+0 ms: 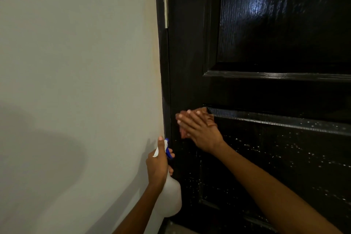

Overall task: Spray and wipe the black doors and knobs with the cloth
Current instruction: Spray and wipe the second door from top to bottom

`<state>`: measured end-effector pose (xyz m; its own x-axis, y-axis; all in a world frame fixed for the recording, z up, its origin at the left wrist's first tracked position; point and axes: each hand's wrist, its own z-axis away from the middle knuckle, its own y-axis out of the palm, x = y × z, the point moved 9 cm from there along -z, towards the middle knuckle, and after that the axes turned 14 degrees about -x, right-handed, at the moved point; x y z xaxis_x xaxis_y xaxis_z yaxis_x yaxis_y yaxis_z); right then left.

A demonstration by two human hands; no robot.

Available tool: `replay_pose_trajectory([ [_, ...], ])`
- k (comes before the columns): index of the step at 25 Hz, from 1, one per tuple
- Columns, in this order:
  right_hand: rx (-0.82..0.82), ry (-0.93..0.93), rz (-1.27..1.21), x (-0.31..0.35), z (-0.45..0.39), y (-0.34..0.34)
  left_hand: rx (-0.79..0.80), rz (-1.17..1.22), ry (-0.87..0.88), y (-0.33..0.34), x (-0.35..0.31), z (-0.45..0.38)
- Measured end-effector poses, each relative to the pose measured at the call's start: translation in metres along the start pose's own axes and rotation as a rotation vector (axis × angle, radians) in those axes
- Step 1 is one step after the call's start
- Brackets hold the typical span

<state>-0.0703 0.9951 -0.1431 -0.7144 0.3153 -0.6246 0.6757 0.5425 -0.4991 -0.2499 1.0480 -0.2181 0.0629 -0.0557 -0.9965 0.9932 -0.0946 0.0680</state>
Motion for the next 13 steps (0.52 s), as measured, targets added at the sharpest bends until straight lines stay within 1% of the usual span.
replay_pose_trajectory([
  [2,-0.245,0.300,-0.009,-0.066,-0.004,-0.044,0.008,0.028,-0.011,0.001,0.008,-0.003],
  [3,-0.331,0.444,-0.010,-0.098,0.001,-0.062,0.017,0.034,-0.016,0.003,0.010,-0.004],
  [4,-0.380,0.558,0.000,-0.122,0.007,-0.074,0.031,0.033,-0.024,0.007,0.012,-0.006],
  [5,-0.400,0.625,0.021,-0.136,0.011,-0.078,0.049,0.032,-0.038,0.011,0.013,-0.006],
  [6,-0.408,0.651,0.038,-0.140,0.015,-0.079,0.069,0.033,-0.049,0.017,0.012,-0.005],
  [7,-0.411,0.642,0.043,-0.139,0.016,-0.077,0.084,0.036,-0.051,0.022,0.010,-0.004],
  [9,-0.405,0.563,0.045,-0.129,0.019,-0.069,0.082,0.022,-0.028,0.027,0.008,-0.004],
  [13,-0.367,0.337,0.062,-0.103,0.029,-0.053,0.060,-0.004,-0.070,0.026,0.014,-0.003],
])
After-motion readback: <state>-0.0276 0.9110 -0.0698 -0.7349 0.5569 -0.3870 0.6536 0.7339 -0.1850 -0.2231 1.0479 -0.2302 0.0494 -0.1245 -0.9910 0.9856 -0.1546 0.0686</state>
